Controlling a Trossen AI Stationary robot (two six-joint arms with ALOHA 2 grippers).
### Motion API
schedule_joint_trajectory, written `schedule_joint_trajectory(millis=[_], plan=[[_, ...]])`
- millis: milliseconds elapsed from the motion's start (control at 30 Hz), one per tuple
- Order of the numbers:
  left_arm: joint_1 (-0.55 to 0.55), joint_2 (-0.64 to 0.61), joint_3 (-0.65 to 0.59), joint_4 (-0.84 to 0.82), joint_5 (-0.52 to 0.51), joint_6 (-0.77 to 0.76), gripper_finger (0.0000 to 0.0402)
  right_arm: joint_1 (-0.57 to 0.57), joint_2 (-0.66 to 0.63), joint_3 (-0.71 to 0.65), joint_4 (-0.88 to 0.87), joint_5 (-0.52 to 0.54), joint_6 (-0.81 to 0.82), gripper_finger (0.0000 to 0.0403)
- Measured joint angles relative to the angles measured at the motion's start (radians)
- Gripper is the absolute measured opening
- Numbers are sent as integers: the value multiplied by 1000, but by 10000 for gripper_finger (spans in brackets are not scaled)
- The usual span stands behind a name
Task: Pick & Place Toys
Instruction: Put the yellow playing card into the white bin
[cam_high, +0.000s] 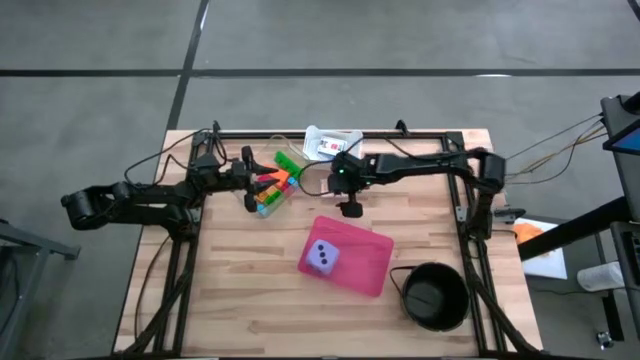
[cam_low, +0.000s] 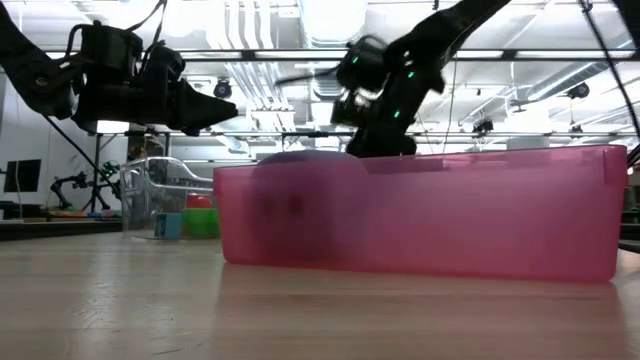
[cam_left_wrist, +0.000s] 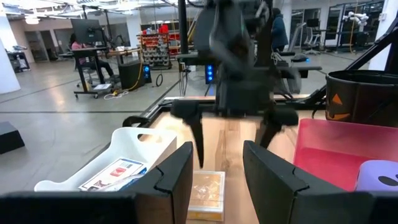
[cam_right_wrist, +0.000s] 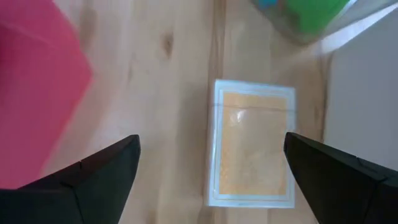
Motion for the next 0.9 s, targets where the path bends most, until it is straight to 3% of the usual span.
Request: schedule_joint_trajectory(millis=[400,900], plan=[[0,0,0,-8,0,3,142,-26,264,304,-276,96,-80,397],[0,0,0,-16,0,11,142,-63,251,327,-304,95,-112,396]])
